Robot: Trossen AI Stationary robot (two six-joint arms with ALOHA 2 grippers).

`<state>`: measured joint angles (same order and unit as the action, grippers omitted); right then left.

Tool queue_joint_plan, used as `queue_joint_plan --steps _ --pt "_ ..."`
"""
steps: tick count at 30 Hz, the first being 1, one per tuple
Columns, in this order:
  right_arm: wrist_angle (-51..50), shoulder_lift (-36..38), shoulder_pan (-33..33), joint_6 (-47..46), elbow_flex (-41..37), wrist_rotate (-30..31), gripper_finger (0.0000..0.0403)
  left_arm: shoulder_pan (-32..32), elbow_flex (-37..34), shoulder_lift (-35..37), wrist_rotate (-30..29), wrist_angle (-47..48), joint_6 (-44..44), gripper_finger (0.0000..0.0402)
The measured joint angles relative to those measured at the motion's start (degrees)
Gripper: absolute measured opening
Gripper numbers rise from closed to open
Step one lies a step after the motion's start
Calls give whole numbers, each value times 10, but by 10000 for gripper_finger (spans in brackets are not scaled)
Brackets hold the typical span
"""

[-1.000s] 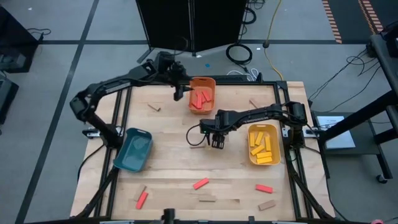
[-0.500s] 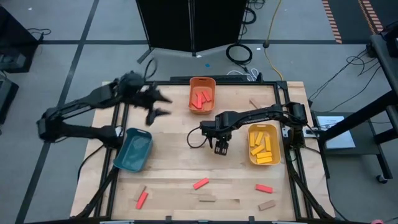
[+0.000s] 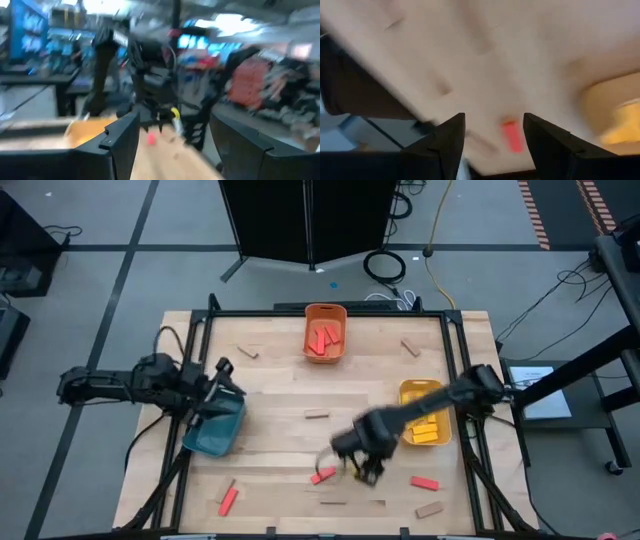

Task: Sort blocks
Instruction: Put the bottom right orange block into the orange bin

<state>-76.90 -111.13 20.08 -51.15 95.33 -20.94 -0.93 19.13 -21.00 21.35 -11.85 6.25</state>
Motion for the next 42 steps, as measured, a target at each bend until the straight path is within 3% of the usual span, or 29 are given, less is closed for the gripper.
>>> queue_joint_plan --steps 7,11,14,19,24,29,33,37,42 --pt "96 -2 134 -134 28 136 194 -65 1 28 -28 -3 24 238" --pt "67 -9 192 -191 26 151 194 -106 1 -8 -84 2 18 238" --pt "70 -11 209 -199 25 232 194 -145 16 -60 -89 11 16 238" --pt "122 -11 212 -95 24 417 194 -237 91 -167 -137 10 -85 238" --pt "217 -20 190 143 24 526 194 -291 169 -268 -262 101 -153 237" --pt "346 -64 143 387 24 499 194 -295 214 -306 -311 216 -184 237" --pt "426 -113 109 468 24 434 194 -295 215 -285 -338 281 -174 237" --pt "424 -131 88 471 24 371 194 -294 216 -240 -394 354 -105 237" --pt "323 -106 84 346 24 284 194 -295 210 -200 -401 372 -67 238"
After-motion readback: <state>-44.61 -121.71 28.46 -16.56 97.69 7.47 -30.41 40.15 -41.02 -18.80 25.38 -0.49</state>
